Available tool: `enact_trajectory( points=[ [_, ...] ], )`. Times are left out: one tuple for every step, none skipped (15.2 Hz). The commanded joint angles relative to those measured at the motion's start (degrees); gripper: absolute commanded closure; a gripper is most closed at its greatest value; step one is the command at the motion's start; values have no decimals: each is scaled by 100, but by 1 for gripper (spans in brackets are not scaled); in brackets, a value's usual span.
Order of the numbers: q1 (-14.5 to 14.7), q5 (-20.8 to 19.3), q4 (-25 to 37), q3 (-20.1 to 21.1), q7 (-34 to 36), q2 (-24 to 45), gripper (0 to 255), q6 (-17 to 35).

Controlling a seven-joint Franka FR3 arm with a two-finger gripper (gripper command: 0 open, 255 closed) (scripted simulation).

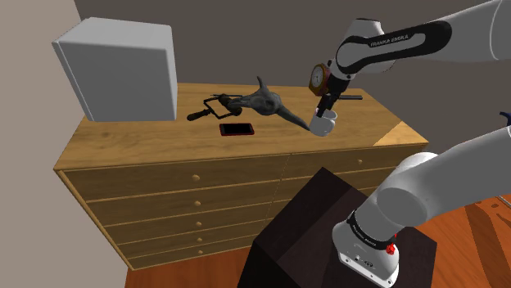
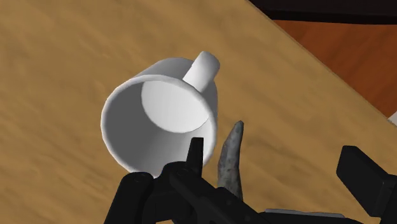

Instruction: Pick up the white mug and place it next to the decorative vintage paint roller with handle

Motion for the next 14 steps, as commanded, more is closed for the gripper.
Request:
enact_trajectory(
  points=[
    [7, 47, 99, -232, -272, 420, 0, 322],
    [14, 97, 165, -343, -416, 629, 0, 459],
    [17, 137, 209, -407, -508, 759, 0, 540],
    [21, 151, 169, -423, -522, 808, 0, 627],
    [26, 167, 130, -439, -537, 860, 0, 715],
    [33, 184, 93, -455, -552, 913, 0, 803],
    [39, 203, 56, -472, -569, 968, 0, 891],
    [47, 224, 21, -488, -587, 1025, 0, 979],
    [54, 246, -13, -504, -606, 1084, 0, 1068],
    [63, 271, -45, -520, -627, 1144, 0, 1157],
    [68, 287, -64, -529, -640, 1180, 0, 1208],
    [67, 286, -64, -529, -639, 1179, 0, 1208],
    [67, 287, -64, -529, -640, 1180, 0, 1208],
    [67, 287, -64, -529, -640, 1180, 0, 1208]
  ],
)
